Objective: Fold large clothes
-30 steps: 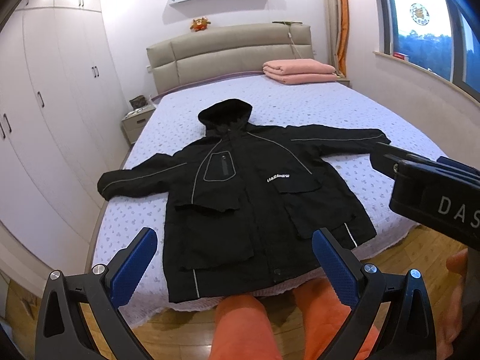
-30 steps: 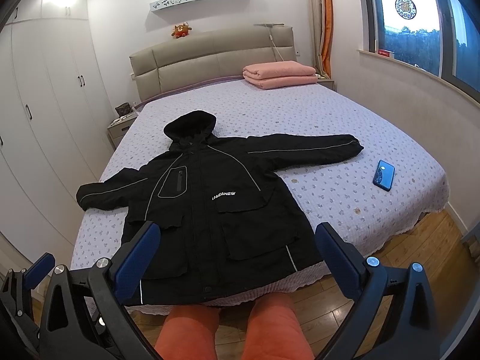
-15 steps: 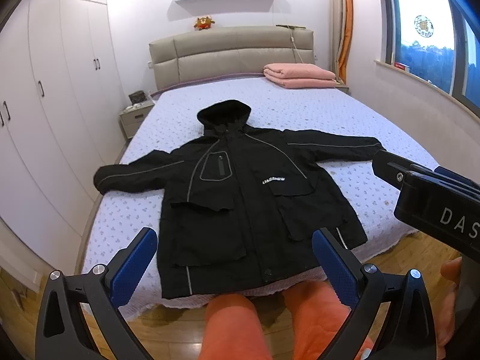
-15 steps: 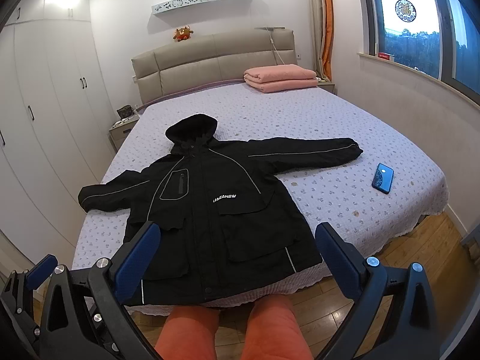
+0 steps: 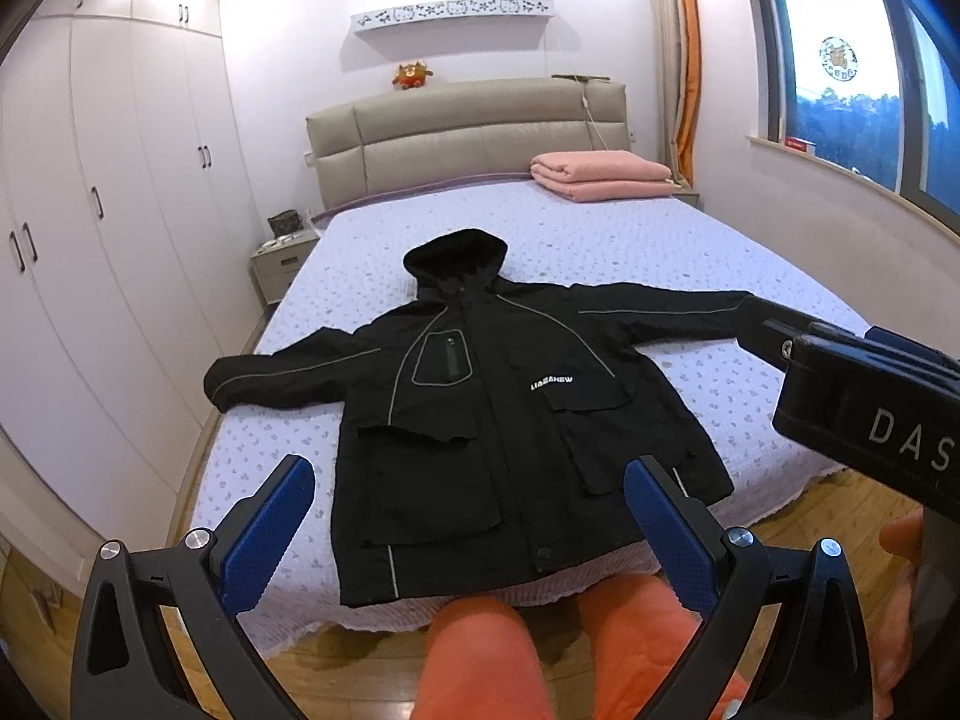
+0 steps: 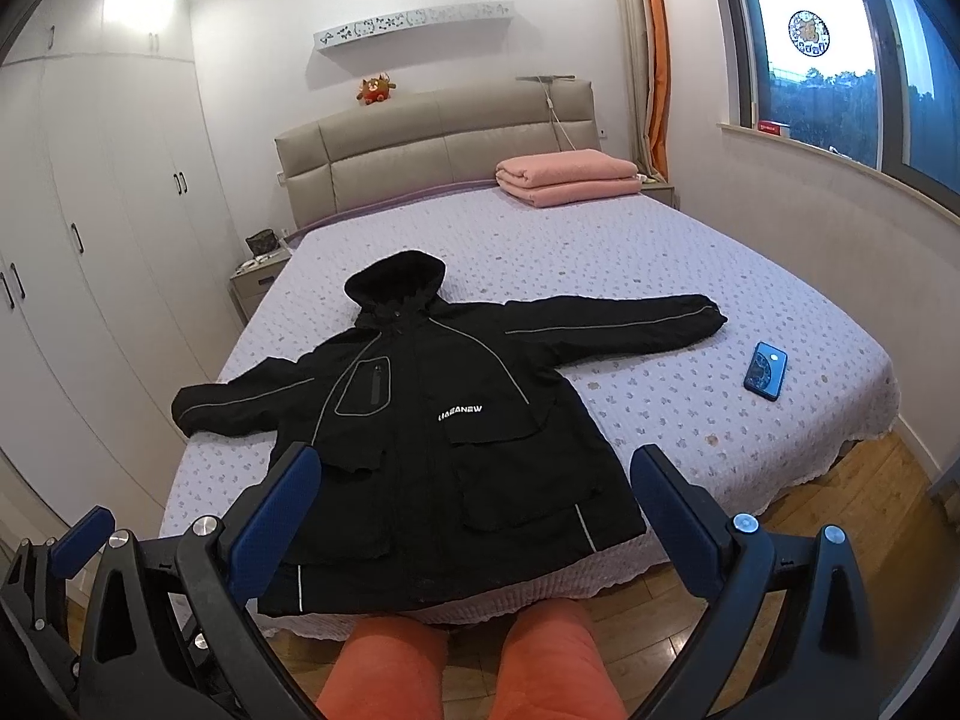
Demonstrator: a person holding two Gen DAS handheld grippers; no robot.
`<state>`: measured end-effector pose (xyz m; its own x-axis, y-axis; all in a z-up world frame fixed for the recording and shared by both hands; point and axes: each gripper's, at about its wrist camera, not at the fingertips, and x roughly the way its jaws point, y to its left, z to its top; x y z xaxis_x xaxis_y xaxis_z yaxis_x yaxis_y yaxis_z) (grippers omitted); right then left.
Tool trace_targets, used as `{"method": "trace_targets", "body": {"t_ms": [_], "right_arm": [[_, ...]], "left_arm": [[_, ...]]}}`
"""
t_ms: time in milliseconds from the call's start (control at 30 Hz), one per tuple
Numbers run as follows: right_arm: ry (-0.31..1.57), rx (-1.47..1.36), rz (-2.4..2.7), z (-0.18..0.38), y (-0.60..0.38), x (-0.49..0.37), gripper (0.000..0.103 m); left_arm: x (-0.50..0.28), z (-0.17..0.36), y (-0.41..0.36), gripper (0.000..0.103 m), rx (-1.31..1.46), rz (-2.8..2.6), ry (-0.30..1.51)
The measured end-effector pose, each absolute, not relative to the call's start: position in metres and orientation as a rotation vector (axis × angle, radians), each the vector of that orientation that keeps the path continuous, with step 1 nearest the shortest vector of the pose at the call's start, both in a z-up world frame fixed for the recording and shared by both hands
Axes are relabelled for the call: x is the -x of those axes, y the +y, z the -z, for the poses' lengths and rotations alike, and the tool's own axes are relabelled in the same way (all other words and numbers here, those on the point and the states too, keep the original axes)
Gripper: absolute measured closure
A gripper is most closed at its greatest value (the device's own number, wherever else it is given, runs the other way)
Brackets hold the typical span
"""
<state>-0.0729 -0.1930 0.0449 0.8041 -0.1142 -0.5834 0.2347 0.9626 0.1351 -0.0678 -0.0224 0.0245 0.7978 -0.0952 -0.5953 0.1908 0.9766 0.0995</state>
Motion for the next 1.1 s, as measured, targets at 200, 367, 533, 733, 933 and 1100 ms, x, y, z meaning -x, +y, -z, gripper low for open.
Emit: {"method": "trace_targets", "body": {"t_ms": [200,367,533,733,933,1100], "right_arm": [[0.609,-0.198,0.209,-0.044,-0.192,0.068,0.000],[0.676,-0.180,0.242,-0.019,-0.201,0.043,0.000],[0.764,-0.164,0.265,0.026,-0.218,-0.020,0.000],[0.923,-0.132,0.267,0.104,-0.235,-0.131,0.000],[1.041,-0.183,0.248,0.144,-0.255,-0.219,0.000],[1.154,-0.199,0.293,0.160,-0.274,-0.276,0.000]], "left_arm": [[0.058,-0.021,-0.020,0.000,-0.137,0.165,0.633],[0.029,0.002,-0.023,0.000,-0.112,0.196,0.704],[-0.031,0.033,-0.034,0.000,-0.124,0.171,0.756],[-0.148,0.089,-0.046,0.000,-0.127,0.124,0.843],[-0.258,0.123,-0.058,0.000,-0.102,0.108,0.897],[-0.307,0.136,-0.070,0.000,-0.108,0.137,1.002]]}}
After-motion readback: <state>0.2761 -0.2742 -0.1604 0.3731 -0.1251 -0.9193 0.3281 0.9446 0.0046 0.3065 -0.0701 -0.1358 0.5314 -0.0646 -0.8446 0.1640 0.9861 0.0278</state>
